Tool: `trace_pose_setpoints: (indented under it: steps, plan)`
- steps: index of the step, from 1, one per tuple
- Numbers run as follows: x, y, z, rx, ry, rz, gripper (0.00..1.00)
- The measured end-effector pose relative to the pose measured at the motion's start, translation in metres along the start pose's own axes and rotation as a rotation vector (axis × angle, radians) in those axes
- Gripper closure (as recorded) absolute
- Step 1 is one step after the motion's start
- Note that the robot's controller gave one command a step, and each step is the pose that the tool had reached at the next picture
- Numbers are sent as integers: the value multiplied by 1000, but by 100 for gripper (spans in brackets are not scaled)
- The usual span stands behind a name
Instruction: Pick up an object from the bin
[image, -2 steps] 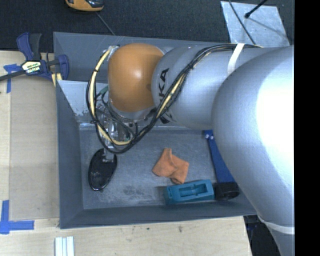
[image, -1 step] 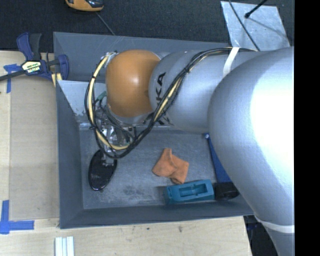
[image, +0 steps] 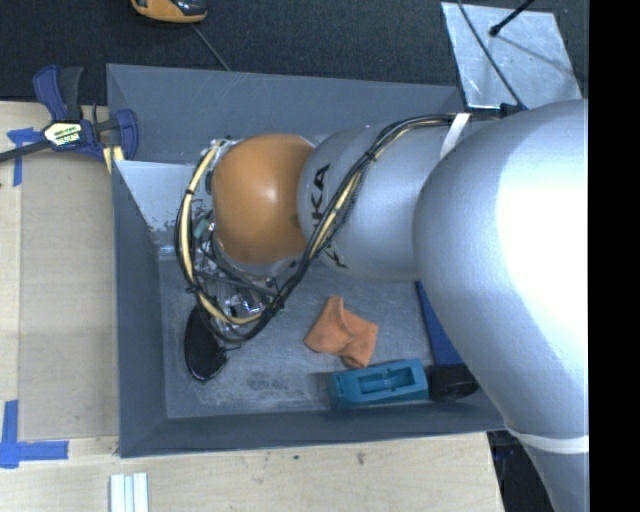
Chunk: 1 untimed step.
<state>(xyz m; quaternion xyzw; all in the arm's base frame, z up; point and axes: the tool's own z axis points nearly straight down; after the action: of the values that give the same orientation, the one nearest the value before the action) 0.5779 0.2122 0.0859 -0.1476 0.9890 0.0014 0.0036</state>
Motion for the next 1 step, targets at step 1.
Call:
trace_pose_setpoints:
  steps: [1]
  plan:
    - [1,-4,7,2,-4,-70,100]
